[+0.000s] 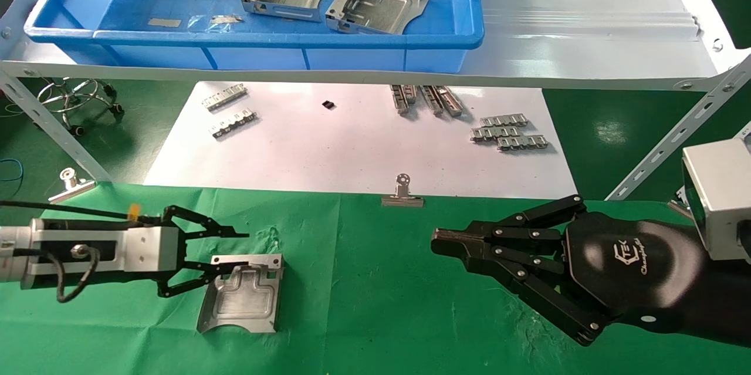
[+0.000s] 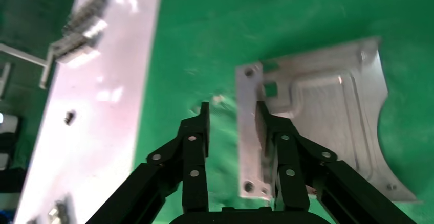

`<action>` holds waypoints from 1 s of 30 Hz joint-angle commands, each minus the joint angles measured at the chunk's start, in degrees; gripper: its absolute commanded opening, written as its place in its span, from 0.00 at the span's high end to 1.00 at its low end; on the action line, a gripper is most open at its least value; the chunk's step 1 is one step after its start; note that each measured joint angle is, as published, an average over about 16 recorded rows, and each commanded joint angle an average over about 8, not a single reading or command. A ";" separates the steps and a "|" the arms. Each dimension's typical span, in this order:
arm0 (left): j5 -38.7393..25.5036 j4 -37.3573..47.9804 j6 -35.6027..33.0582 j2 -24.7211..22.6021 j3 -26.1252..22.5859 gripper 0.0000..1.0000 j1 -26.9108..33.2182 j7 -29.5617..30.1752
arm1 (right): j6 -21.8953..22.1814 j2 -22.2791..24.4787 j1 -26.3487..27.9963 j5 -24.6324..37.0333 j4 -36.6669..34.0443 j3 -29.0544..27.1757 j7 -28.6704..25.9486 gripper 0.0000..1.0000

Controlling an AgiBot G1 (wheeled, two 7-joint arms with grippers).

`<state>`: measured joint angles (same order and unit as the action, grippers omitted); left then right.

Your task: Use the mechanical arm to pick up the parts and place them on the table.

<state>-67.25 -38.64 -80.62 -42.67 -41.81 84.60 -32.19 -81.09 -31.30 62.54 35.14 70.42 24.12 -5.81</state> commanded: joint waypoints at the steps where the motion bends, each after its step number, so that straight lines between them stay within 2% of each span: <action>1: 0.90 -0.07 -0.86 0.47 0.42 0.00 0.26 0.72 | 0.00 0.00 0.00 0.00 0.00 0.00 0.00 1.00; 2: 1.67 -0.42 -2.27 0.85 0.47 0.00 0.49 2.47 | 0.00 0.00 0.00 0.00 0.00 0.00 0.00 0.95; 6: 4.52 -1.54 -6.95 1.94 0.62 0.00 0.94 9.69 | 0.00 0.00 0.00 0.00 0.00 0.00 0.00 0.45; 9: 5.62 -2.62 -8.07 2.30 1.21 0.00 0.60 12.43 | 0.00 0.00 0.00 0.00 0.00 0.00 0.00 0.07; 10: 5.87 -2.98 -7.97 2.35 1.51 0.00 0.30 12.99 | 0.00 0.00 0.00 0.00 0.00 0.00 0.00 0.00; 30: 12.35 -13.97 -6.72 4.07 9.86 0.00 -7.70 23.14 | 0.00 0.00 0.00 0.00 0.00 0.00 0.00 0.00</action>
<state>-54.91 -52.61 -87.34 -38.60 -31.95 76.91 -9.07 -81.09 -31.30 62.54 35.14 70.42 24.12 -5.81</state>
